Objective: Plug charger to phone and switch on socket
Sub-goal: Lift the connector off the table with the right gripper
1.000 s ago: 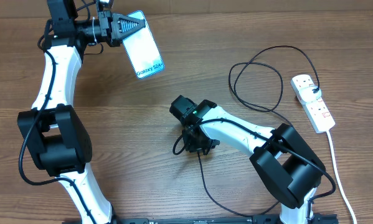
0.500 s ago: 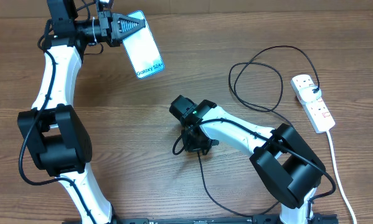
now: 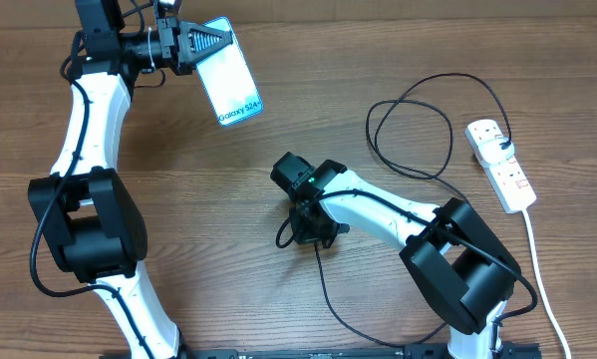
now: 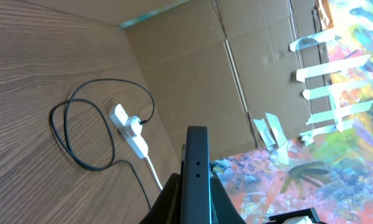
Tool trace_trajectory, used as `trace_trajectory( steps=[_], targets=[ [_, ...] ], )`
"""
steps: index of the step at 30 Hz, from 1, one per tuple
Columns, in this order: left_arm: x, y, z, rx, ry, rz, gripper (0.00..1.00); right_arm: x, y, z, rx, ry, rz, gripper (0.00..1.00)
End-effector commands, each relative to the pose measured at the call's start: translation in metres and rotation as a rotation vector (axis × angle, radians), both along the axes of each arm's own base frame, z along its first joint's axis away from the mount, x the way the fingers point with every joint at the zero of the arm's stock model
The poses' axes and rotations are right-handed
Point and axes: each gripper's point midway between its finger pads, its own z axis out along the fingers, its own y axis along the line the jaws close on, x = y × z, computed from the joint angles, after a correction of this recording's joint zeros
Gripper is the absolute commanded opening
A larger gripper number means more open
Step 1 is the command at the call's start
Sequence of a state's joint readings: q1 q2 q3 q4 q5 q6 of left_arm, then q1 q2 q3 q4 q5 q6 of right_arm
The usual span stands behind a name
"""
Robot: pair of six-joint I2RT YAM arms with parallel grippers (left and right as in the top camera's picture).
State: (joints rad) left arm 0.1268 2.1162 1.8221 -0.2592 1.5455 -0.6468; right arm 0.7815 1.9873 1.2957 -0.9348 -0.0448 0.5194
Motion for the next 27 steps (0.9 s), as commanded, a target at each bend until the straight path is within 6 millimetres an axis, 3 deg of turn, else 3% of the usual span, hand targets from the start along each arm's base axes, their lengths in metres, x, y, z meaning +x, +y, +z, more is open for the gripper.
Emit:
trace_trajectory(
  steps=[1,7,12,18,25,27],
  targets=[
    [-0.006,0.002,0.012,-0.012,-0.046,-0.024,0.04,-0.005,0.001,-0.012,-0.02,0.021,0.012,0.04],
    [-0.006,0.002,0.012,-0.012,-0.046,-0.024,0.04,-0.006,0.005,-0.01,0.011,0.042,0.036,0.04],
    [-0.006,0.002,0.012,-0.012,-0.046,-0.024,0.04,-0.002,0.017,0.004,0.106,0.083,0.092,0.04],
    [-0.004,0.007,0.012,-0.011,-0.047,-0.013,0.04,0.011,0.043,0.044,0.295,0.11,0.189,0.04],
    [-0.002,0.022,0.012,-0.011,-0.046,0.016,0.04,0.023,0.085,0.105,0.547,0.066,0.321,0.04],
    [-0.001,0.024,0.012,-0.011,-0.046,0.021,0.04,0.025,0.086,0.107,0.55,0.059,0.322,0.04]
  ],
)
